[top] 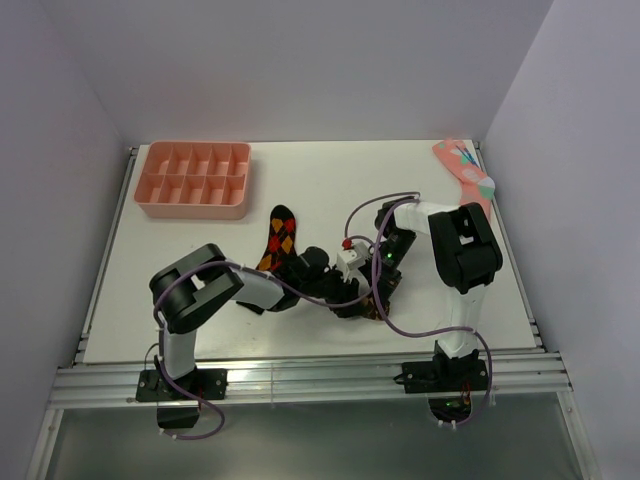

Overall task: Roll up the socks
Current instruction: Roll the sock at the center of the board.

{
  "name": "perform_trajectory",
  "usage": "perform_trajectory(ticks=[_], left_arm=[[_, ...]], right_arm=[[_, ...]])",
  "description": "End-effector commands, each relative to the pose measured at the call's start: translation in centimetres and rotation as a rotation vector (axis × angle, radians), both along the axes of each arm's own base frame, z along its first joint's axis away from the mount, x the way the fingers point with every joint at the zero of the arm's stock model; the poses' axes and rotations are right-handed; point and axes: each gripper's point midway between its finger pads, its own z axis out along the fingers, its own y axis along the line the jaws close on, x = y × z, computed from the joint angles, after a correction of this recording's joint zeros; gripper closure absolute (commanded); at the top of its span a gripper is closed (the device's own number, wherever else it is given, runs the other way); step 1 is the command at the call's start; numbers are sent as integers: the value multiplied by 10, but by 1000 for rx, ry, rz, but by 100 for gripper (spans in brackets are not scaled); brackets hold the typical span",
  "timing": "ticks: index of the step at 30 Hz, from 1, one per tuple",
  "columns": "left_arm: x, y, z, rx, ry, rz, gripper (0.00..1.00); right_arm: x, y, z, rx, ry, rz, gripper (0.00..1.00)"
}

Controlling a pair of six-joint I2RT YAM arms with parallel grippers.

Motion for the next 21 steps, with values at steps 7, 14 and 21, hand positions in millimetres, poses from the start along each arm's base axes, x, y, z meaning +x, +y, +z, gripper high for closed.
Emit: perform_trajectory(ticks=[7,14,21], left_arm=[[1,-9,4,-12,50,88,86],[4,-14,-3,90,104,187,100],[12,-2,-26,305,178,354,100]], right_arm=[[30,-20,-30,-103,-154,51,89],[42,-18,-30,-118,-218,24,78],[57,-15,-22,-107,-346,-34,57]])
